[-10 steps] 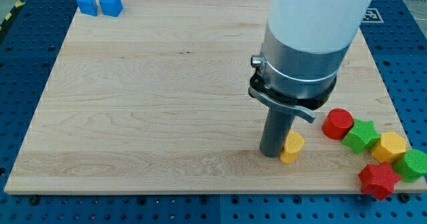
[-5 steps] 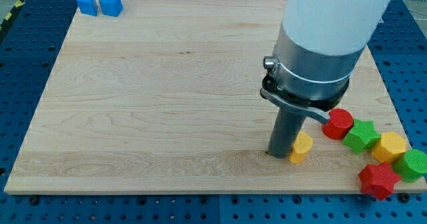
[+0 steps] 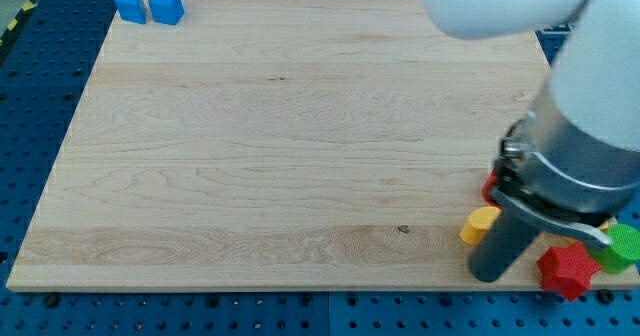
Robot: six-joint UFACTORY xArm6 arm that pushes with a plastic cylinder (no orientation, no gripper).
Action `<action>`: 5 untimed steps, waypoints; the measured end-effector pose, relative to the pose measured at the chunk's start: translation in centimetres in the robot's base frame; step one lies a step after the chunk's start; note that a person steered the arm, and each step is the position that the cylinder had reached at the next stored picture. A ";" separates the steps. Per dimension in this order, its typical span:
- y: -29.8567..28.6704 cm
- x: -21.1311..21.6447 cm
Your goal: Move the yellow heart closely to the red circle
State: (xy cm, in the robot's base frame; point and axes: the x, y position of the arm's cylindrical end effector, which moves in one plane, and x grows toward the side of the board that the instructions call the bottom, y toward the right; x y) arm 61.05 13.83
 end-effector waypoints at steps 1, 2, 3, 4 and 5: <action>-3.9 -1.8; -7.7 -3.9; -9.2 -6.6; -9.2 -7.2; -9.1 -6.9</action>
